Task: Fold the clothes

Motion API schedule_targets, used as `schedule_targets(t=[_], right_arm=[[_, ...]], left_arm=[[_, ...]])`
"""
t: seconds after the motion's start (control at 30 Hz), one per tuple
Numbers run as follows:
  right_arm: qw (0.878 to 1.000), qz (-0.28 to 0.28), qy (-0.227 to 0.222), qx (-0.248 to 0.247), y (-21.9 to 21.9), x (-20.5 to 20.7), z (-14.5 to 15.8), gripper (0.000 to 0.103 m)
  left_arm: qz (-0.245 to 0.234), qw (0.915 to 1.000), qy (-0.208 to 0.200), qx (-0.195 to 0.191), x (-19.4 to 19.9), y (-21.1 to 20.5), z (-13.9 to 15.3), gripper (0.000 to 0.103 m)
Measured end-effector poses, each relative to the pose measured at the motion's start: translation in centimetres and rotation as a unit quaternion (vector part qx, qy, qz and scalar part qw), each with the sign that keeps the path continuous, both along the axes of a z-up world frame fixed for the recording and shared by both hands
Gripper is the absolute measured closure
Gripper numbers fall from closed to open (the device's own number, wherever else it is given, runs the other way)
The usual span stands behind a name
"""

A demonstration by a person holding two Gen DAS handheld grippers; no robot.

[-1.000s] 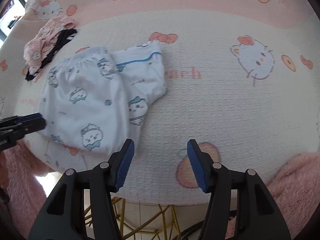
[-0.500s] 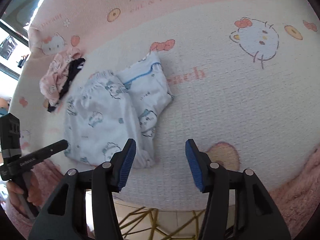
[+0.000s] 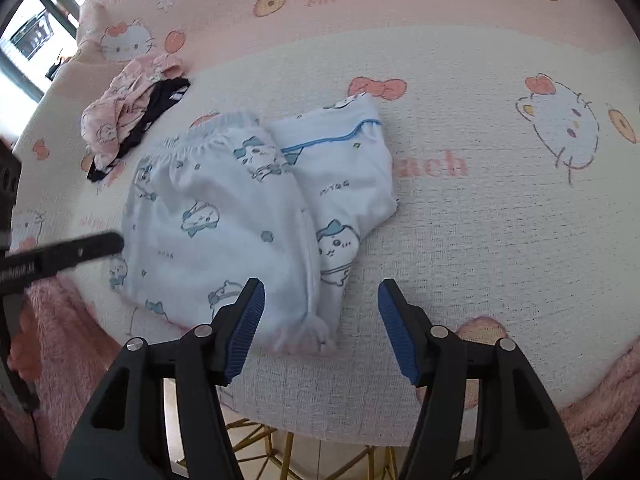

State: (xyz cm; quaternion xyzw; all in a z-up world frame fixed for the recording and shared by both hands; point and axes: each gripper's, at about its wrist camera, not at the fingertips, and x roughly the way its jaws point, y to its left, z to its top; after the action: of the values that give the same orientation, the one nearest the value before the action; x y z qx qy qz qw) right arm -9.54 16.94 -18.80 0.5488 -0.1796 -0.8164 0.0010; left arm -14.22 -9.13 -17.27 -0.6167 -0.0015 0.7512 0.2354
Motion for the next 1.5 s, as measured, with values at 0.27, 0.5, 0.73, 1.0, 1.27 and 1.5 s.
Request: schedule_targets(t=[0.27,0.5,0.73,1.0,1.27,1.5], right_arm=[[0.998,-0.022,-0.022,0.057,4.0,-5.1,-0.4,0.043],[0.990,0.006,-0.043,0.131,4.4,-6.2,-0.7,0.048],[0.999,-0.028,-0.017,0.019,4.8,-4.3,0.0,0.049],[1.000,0.005,-0.020,0.018,5.2,-5.0,-1.0,0.044],[0.997,0.038,-0.032,0.058,4.9,-4.0,-1.2,0.045],[0.996,0.050,-0.006,0.074,4.1,-5.0,-1.5,0.045]], left_arm=[[-0.049,0.9978,0.014,0.042,0.0,3.9,1.0,0.069],[-0.086,0.9954,0.006,0.042,-1.0,8.7,0.5,0.069],[-0.186,0.9792,0.080,-0.002,-5.0,19.8,1.8,0.069],[-0.245,0.9614,0.085,-0.091,-6.2,24.4,-1.8,0.067],[-0.179,0.9809,0.055,-0.053,-8.3,23.8,-1.8,0.067],[-0.125,0.9916,0.032,0.008,-8.8,20.9,1.1,0.067]])
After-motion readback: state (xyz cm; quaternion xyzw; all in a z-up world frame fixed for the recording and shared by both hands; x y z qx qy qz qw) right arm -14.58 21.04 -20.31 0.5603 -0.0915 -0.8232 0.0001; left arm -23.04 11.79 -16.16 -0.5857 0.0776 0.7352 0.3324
